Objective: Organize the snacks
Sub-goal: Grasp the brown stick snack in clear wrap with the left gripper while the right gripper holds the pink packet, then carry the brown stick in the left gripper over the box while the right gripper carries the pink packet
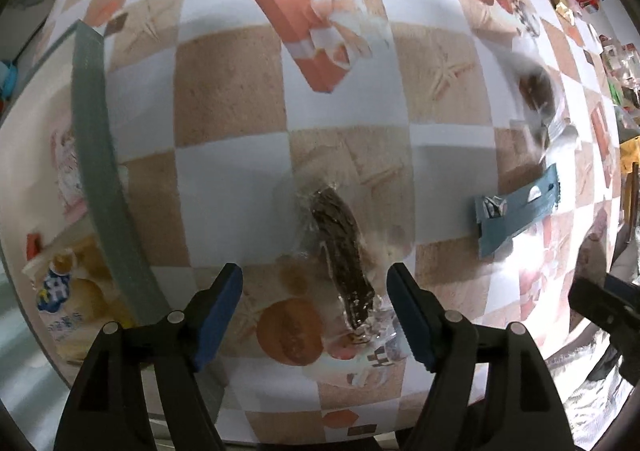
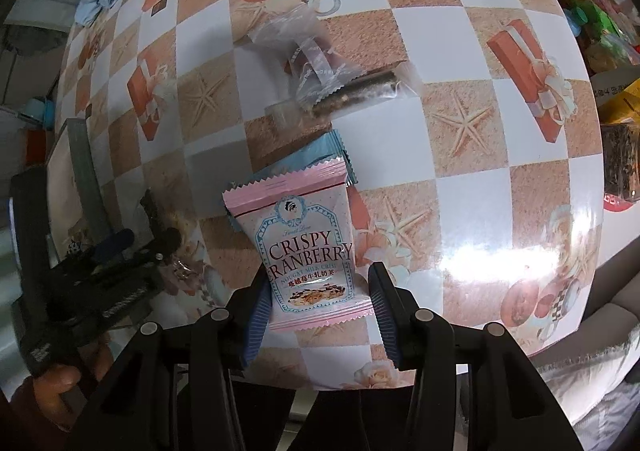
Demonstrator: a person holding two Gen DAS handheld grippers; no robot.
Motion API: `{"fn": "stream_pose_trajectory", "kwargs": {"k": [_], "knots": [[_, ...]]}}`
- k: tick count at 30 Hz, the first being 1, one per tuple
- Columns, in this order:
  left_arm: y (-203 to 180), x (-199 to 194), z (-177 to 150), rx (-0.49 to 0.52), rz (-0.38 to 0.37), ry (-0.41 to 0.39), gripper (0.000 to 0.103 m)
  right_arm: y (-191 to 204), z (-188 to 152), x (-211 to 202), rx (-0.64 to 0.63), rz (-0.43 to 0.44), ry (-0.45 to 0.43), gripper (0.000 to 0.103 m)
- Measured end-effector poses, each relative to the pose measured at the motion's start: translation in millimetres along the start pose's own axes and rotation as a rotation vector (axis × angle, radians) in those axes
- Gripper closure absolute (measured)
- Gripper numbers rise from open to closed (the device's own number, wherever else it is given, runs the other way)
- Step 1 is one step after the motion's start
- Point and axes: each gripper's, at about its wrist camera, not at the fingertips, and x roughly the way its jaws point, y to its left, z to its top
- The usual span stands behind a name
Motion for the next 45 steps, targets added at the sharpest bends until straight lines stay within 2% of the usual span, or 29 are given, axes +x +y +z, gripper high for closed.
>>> {"fn": "stream_pose_trajectory", "kwargs": {"k": [3,5,8,12,13,14,22,24,27,28,29,31,36,40,42,43,45], "knots": [[0,6,5,0.004,0.002,-0.006,0.03,-2,-4,-4,-0.003,-0.006,0.002,0.054],[-5,0,2,0.048,-0.004,-0.028,0.058,-1,-7,-3,-0.002,-0.008,0.004,0.054],[-5,-1,-2,0.068,-0.048,-0.006,0.063,2,-7,-1,-0.009,-0.015,0.007,0.054],[-2,-11,-12,0.08,-0.075,-0.025,0.063,7,-11,-3,-0.023,-0.018,0.004,0.054],[-2,-18,-13,0.088,-0.079,-0.035,0.075,7,-11,-7,-0.03,-0.018,0.003,0.054],[-3,-24,-13,0.095,-0.084,-0.035,0.077,8,-12,-6,-0.032,-0.017,0.002,0.054],[16,-63,-37,0.072,-0.098,-0.106,0.077,28,-14,-8,-0.078,-0.024,-0.002,0.054],[39,-76,-51,0.055,-0.11,-0.109,0.08,34,-13,-10,-0.085,-0.021,-0.007,0.054],[50,-78,-45,0.029,-0.12,-0.096,0.08,39,-13,-12,-0.091,-0.023,-0.015,0.054],[50,-76,-46,0.026,-0.123,-0.089,0.073,40,-13,-12,-0.092,-0.023,-0.017,0.054],[51,-74,-45,0.026,-0.128,-0.084,0.052,41,-13,-12,-0.091,-0.024,-0.019,0.054],[48,-65,-33,0.025,-0.129,-0.099,0.024,42,-15,-13,-0.091,-0.025,-0.022,0.054],[24,-52,-19,0.063,-0.112,-0.106,0.023,32,-20,-18,-0.066,-0.033,-0.02,0.054],[12,-16,-8,0.048,-0.058,-0.014,0.024,18,-23,-18,-0.029,-0.045,-0.013,0.054],[10,-10,-7,0.045,-0.042,-0.003,0.024,13,-24,-20,-0.021,-0.051,-0.015,0.054],[7,-12,-8,0.062,-0.03,-0.018,0.031,12,-25,-21,-0.019,-0.054,-0.016,0.054],[-2,-15,-8,0.122,-0.02,-0.03,0.055,8,-26,-23,-0.016,-0.057,-0.016,0.054]]}}
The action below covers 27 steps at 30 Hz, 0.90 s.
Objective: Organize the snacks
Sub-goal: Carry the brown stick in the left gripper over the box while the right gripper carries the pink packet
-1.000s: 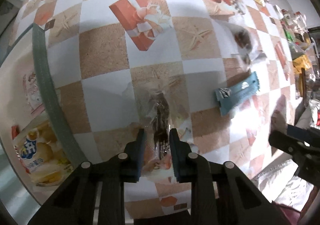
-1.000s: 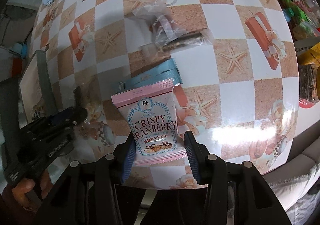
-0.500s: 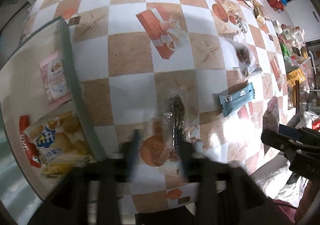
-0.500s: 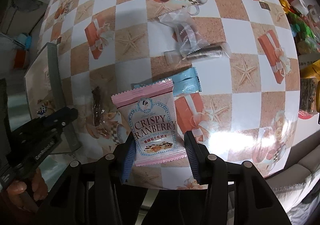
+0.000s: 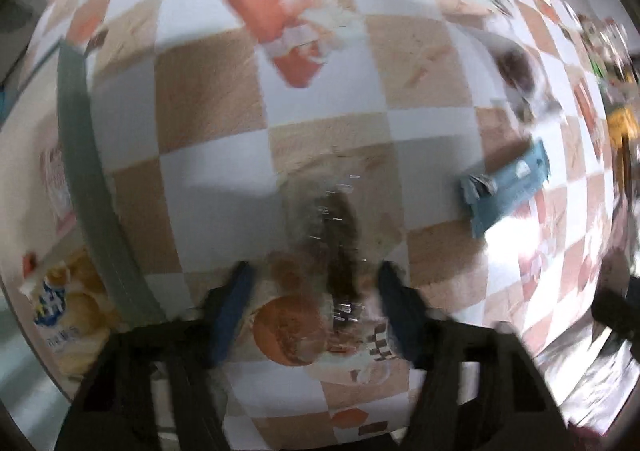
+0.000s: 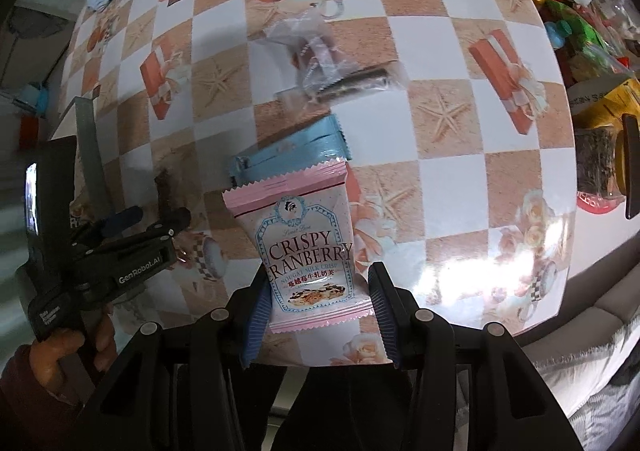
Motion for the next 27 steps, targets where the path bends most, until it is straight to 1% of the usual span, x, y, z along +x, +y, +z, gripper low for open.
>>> {"fn": "stream_pose_trajectory", "kwargs": {"k": [1,2,3,4,6,7,10,18,21,24,26,27], "knots": [[-6,2,3,0.014,-0.01,0.005,0.069,-1,0,1,0.004,0.001,0.002,0.054],[-6,3,3,0.015,-0.034,0.018,0.079,-1,1,1,0.006,0.002,0.005,0.054],[-5,2,2,0.004,-0.061,0.024,0.085,-1,0,2,0.006,0.002,0.007,0.054],[-2,0,1,-0.006,-0.076,0.02,0.084,0,1,2,0.001,0.002,0.007,0.054],[1,-10,-2,-0.007,-0.086,-0.013,0.085,4,1,-1,-0.016,0.004,0.002,0.054],[3,-15,-4,-0.002,-0.093,-0.029,0.089,7,2,-1,-0.023,0.005,-0.001,0.054],[12,-31,-9,-0.004,-0.1,-0.06,0.089,12,3,0,-0.036,0.01,-0.002,0.054],[48,-72,-18,-0.077,-0.14,-0.136,0.089,25,4,1,-0.052,0.022,-0.013,0.054],[55,-82,-19,-0.095,-0.144,-0.16,0.089,29,5,1,-0.06,0.025,-0.013,0.054],[68,-92,-28,-0.112,-0.137,-0.179,0.089,34,5,1,-0.068,0.028,-0.014,0.054],[78,-99,-31,-0.121,-0.114,-0.193,0.089,39,6,2,-0.078,0.028,-0.015,0.054],[71,-94,-27,-0.127,-0.107,-0.196,0.089,43,7,2,-0.086,0.028,-0.017,0.054]]}}
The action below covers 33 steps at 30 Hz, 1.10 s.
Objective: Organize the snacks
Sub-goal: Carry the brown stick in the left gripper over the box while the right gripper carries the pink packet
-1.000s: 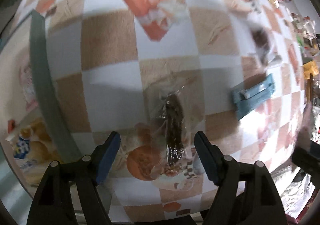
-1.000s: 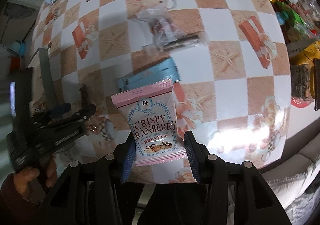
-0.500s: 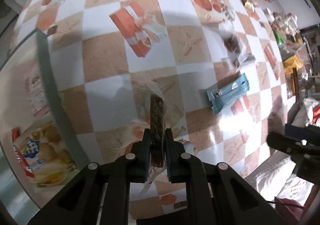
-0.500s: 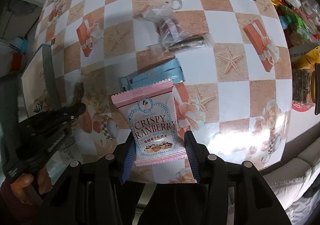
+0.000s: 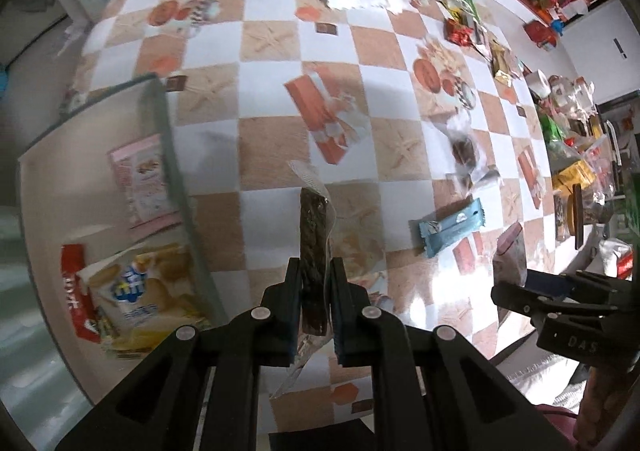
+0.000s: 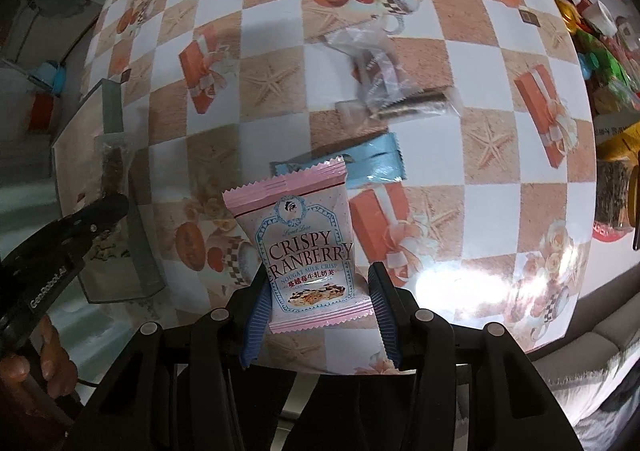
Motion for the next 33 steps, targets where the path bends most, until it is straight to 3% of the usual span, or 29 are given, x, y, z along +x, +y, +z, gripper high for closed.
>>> {"fn": "stream_pose_trajectory", "kwargs": {"k": [14,33], "knots": [[50,-27,-4,-0.113,0.079,-0.087,0.089,58,21,-3,-0.151,-0.027,-0.009,0.054],[149,-49,-16,-0.32,0.134,-0.14,0.089,184,46,5,-0.415,-0.051,-0.011,0.054]]}}
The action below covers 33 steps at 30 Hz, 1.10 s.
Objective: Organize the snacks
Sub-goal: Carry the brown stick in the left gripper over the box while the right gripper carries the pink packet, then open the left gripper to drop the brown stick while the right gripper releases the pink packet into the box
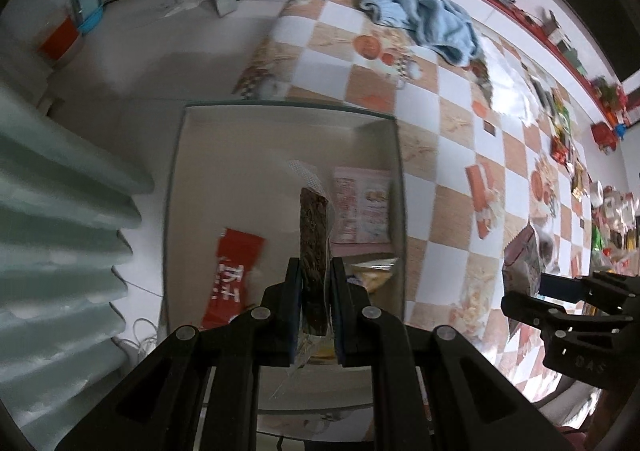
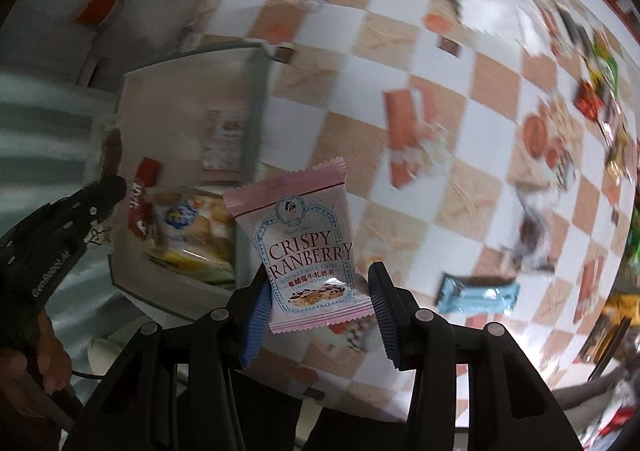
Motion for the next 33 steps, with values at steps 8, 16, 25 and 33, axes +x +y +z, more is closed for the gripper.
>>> {"fn": "stream_pose_trajectory", "kwargs": {"k": [8,16,25,33], "knots": [[21,6,9,-0.033,0.041,0.005,0.089,37,25,5,-0.072,0.0,0.004,0.054],[32,18,21,-0.055,0.055,0.018,0.089,65,53,10,-0.12,0.006,0.009,0.054],[35,34,22,-0.059,0.065,0.052,0.089,82,68,22,-0.135,0.015,0.036,0.054],[34,43,23,-0.058,0.072,0.075,0.089,87,76,35,-0.14,0.008,0.054,0.054]]}}
